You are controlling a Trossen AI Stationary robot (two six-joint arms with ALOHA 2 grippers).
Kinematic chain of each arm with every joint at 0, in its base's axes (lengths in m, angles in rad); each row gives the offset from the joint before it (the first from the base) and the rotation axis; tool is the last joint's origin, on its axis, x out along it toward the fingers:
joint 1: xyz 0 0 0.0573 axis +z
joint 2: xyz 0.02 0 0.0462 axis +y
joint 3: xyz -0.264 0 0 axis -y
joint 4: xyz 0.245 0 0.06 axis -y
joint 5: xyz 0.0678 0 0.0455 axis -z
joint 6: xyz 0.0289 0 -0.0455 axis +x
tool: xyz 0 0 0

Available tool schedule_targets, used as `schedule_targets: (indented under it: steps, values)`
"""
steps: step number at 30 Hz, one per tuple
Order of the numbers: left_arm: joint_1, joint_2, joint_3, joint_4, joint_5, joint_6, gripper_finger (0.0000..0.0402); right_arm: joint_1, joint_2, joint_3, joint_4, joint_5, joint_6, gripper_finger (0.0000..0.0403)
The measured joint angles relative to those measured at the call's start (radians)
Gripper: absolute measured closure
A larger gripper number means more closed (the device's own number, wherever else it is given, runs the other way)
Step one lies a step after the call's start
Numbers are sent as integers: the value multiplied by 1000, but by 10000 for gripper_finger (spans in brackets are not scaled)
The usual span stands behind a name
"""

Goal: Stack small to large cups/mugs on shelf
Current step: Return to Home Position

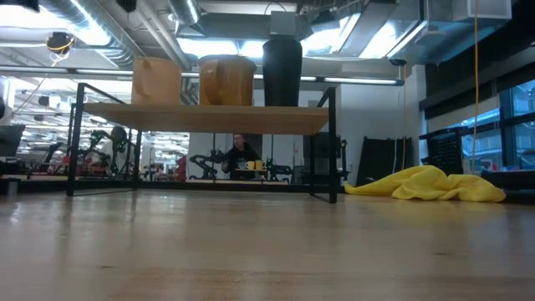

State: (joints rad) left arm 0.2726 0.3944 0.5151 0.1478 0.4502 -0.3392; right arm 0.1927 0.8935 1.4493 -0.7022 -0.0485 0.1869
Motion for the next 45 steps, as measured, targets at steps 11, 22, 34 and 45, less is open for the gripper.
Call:
schedule_targets:
  steps: [11, 22, 34, 45]
  values:
    - [-143, -227, -7, -4, -143, 95, 312, 2, -361, -364, 395, -11, -7, 254]
    - [-151, -266, 307, -408, -137, 397, 313, 1, -482, -399, 394, -111, -93, 254]
    - [-289, -389, 250, -392, -74, 400, 314, 2, -517, -434, 388, -166, -163, 254]
    - [-550, -372, 238, -395, -247, 446, 314, 1, -514, -647, 651, -210, -83, 254]
